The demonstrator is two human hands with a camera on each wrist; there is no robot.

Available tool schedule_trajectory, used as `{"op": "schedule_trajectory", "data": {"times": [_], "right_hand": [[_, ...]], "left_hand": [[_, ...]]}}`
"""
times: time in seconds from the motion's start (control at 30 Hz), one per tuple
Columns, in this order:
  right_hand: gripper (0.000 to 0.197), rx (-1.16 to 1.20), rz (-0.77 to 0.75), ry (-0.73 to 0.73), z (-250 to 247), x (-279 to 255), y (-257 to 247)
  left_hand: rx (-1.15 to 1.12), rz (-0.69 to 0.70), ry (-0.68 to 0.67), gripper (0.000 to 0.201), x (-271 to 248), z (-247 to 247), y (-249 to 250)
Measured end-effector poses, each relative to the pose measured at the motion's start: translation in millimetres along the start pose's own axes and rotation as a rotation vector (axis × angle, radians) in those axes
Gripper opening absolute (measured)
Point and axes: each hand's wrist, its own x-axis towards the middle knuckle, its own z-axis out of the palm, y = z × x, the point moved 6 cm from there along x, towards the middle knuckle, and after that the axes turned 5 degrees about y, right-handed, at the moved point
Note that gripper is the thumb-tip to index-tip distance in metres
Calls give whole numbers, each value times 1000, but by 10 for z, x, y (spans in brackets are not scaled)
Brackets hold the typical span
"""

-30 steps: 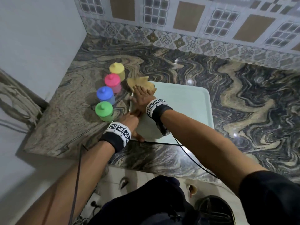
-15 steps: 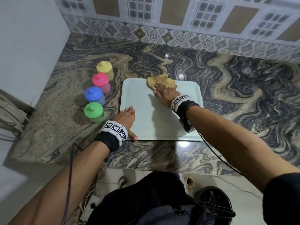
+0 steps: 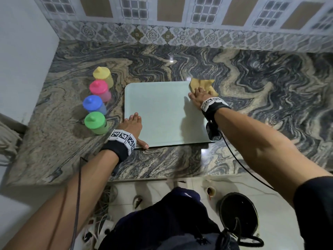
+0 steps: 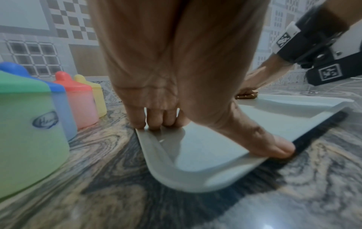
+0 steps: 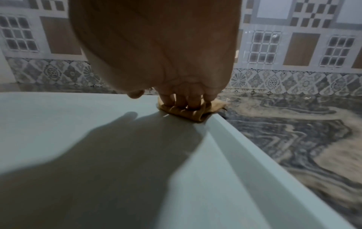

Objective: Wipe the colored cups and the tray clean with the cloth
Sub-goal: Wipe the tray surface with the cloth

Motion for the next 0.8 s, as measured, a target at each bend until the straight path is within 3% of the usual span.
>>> {"op": "schedule_trajectory", "data": {"times": [0.5,0.8], "right_hand": [[61,153,-20,85,434,-1445,144],[57,77,12,161,504,-1891,208]], "left_hand": [[70,50,65,137,39,-4,-8],[47,66,104,134,35,-39,0]]}}
